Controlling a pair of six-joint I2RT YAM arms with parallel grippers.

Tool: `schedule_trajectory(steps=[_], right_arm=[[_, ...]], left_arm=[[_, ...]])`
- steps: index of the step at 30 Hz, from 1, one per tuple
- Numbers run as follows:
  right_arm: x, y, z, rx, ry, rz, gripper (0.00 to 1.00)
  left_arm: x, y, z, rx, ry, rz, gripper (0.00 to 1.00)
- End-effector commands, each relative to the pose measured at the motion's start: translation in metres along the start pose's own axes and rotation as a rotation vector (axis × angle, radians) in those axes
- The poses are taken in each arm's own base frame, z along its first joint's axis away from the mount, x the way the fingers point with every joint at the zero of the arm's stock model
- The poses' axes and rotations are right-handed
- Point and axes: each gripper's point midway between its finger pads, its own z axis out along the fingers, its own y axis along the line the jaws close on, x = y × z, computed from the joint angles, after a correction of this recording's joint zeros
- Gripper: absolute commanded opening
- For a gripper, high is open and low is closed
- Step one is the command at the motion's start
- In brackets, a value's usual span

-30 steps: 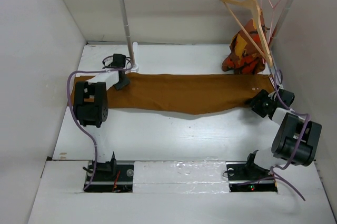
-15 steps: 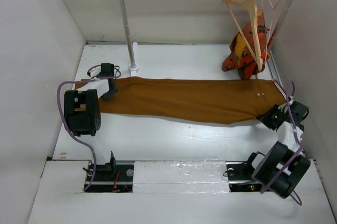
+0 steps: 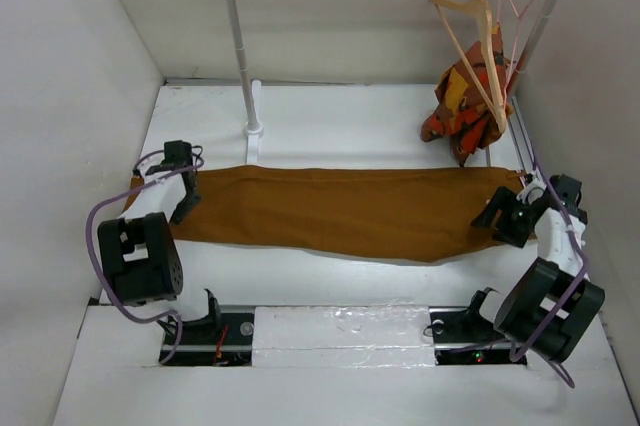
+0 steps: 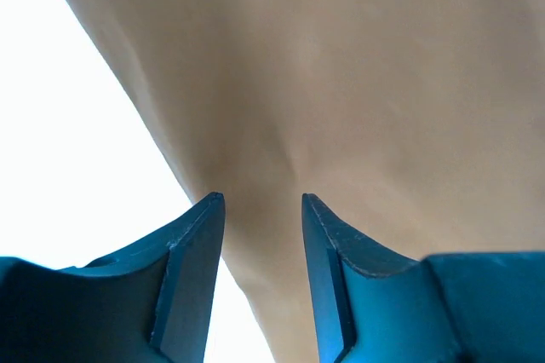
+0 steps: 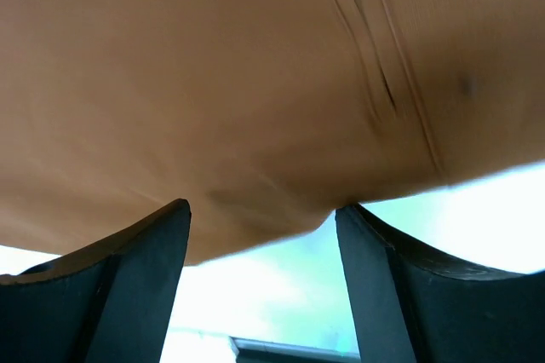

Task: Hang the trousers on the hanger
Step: Fold the trousers at the center of the board.

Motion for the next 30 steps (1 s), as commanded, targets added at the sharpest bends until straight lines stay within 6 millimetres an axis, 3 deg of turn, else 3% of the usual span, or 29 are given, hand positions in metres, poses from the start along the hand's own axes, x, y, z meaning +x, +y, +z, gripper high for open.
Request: schedule_trajectory(steps=[1,3,5,6,7,9,11,12,14,17,20,22,23,25,28,29,30], right_arm=[[-0.041,0.026,-0.020,-0.064,-0.087,-0.089,0.74],[-0.053,0.024,-0.032,-0.014,-0.139,-0.081,0.74],[-0.059,0.020,-0.042,0.044,-0.184,-0.047,0.74],[-0.062,0.007,-0.045,0.101,-0.208,-0.012,0.74],[-0.065,-0.006,-0.043,0.121,-0.233,0.048,0.74],[-0.065,-0.014,-0.041,0.088,-0.235,0.123,0.74],[-0.068,-0.034,-0.043,0.123,-0.277,0.219,0.73],[-0.069,-0.044,-0.046,0.164,-0.292,0.240,0.73],[-0.069,-0.071,-0.054,0.268,-0.325,0.298,0.74],[-0.068,-0.106,-0.064,0.371,-0.351,0.371,0.74],[-0.068,-0.123,-0.060,0.361,-0.375,0.419,0.75],[-0.069,-0.127,-0.044,0.299,-0.372,0.447,0.75],[-0.070,-0.124,-0.026,0.218,-0.365,0.453,0.76],[-0.067,-0.124,-0.013,0.181,-0.343,0.489,0.76],[-0.070,-0.116,0.012,0.072,-0.368,0.519,0.76],[-0.072,-0.114,0.017,0.055,-0.375,0.513,0.76],[-0.074,-0.115,0.020,0.064,-0.380,0.508,0.76]], left_arm=[[-0.018,-0.034,-0.052,0.166,-0.034,0.009,0.38],[-0.021,-0.058,-0.073,0.284,-0.049,0.051,0.40],[-0.011,-0.089,-0.104,0.431,-0.049,0.114,0.40],[-0.010,-0.110,-0.117,0.533,-0.074,0.145,0.42],[0.013,-0.125,-0.133,0.621,-0.043,0.220,0.43],[0.032,-0.150,-0.159,0.775,-0.037,0.294,0.44],[0.080,-0.167,-0.181,0.881,0.042,0.422,0.46],[0.092,-0.174,-0.189,0.912,0.042,0.455,0.51],[0.125,-0.183,-0.195,0.924,0.058,0.539,0.63],[0.148,-0.188,-0.189,0.946,0.133,0.579,0.72],[0.156,-0.187,-0.188,0.962,0.134,0.602,0.73],[0.154,-0.186,-0.187,0.980,0.106,0.606,0.72],[0.159,-0.183,-0.187,1.000,0.118,0.604,0.70],[0.163,-0.182,-0.187,1.009,0.132,0.603,0.69],[0.181,-0.177,-0.181,1.034,0.204,0.609,0.53],[0.183,-0.175,-0.181,1.041,0.209,0.611,0.29],[0.184,-0.173,-0.176,1.030,0.202,0.612,0.14]])
